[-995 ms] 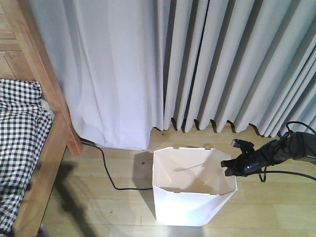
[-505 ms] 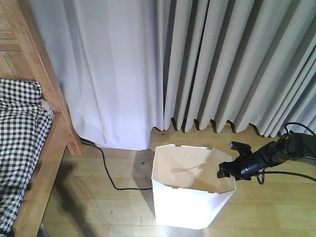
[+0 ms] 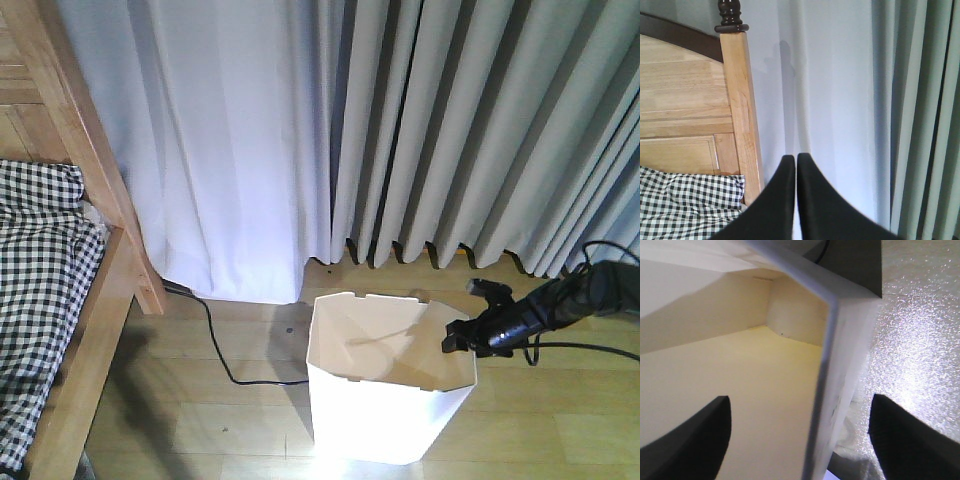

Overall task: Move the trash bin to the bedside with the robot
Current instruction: 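Lower the bin onto the floor beside the bed with the right gripper, then open the right gripper and lift it away from the bin rim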

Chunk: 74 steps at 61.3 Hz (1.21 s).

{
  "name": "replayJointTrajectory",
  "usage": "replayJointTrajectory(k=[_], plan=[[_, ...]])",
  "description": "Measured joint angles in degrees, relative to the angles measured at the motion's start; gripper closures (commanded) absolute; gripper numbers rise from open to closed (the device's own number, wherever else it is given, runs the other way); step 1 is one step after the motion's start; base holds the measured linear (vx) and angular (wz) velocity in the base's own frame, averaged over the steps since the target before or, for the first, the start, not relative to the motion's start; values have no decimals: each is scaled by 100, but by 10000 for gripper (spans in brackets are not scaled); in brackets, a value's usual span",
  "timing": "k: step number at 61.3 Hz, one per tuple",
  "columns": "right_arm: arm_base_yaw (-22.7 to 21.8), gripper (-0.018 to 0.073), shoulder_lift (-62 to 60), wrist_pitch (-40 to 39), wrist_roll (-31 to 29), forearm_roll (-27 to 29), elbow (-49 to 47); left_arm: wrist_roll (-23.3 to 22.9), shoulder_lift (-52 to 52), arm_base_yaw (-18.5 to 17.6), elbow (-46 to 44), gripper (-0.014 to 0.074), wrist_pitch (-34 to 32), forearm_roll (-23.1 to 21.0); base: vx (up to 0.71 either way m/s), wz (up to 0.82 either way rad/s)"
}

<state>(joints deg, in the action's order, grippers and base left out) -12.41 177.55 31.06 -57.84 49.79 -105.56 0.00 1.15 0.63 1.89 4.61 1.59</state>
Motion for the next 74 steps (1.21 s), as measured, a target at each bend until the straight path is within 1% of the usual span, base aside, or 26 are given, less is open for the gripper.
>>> replayJointTrajectory(k=[6,8,14,23,37,55,74], plan=[[60,11,-565,-447,-135,48,717,0,0,0,0,603,0,0,0,0],[73,11,-786,-709,-183,96,995,0,0,0,0,603,0,0,0,0],[107,11,-1487,-1251,-473,343,1810,0,0,0,0,603,0,0,0,0],[107,11,-2632,-1469,-969,599,2926,0,0,0,0,603,0,0,0,0],[107,11,-4779,-1938,-1310,990,4489,0,0,0,0,603,0,0,0,0],[107,11,-8061,-2001,-1344,1151,5893,0,0,0,0,603,0,0,0,0],[107,11,-11344,-1860,-1344,1508,6922,0,0,0,0,603,0,0,0,0]])
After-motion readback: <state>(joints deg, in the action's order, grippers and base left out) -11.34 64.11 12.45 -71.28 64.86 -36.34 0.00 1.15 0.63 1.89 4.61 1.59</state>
